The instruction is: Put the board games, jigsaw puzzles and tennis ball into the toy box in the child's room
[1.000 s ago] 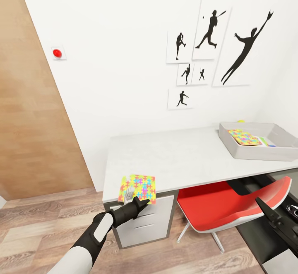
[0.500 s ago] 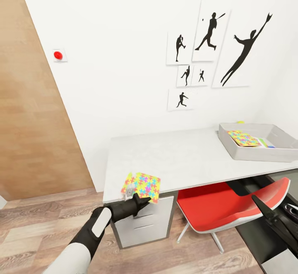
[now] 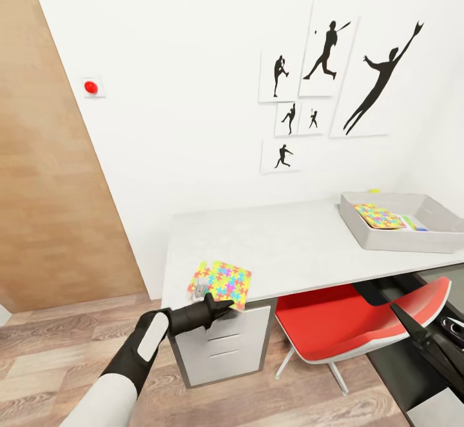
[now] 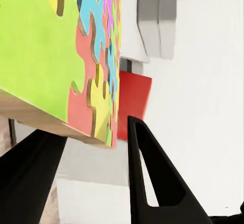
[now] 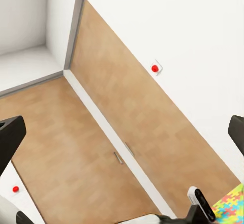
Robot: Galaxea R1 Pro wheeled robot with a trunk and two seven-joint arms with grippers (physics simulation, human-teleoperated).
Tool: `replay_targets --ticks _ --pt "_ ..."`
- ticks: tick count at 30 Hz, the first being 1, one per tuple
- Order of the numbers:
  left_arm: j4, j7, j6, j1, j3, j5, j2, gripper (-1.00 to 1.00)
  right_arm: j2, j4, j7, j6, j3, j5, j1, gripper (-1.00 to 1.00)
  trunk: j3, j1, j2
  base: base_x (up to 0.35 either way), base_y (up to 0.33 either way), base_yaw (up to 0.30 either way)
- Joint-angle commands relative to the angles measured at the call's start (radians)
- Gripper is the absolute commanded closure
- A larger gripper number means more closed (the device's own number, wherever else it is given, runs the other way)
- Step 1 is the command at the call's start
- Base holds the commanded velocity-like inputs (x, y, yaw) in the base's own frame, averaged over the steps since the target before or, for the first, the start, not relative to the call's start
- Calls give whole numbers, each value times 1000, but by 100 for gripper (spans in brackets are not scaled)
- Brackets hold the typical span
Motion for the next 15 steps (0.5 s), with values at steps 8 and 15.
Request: replay_targets --ticks 8,15 --pt "-200 -25 185 -1 -35 -5 132 100 -3 0 -75 11 0 -3 0 -100 24 -31 56 0 0 0" --pt "-214 -155 186 -37 -234 -5 203 100 -14 1 -126 12 -4 -2 0 -100 46 -57 105 0 0 0"
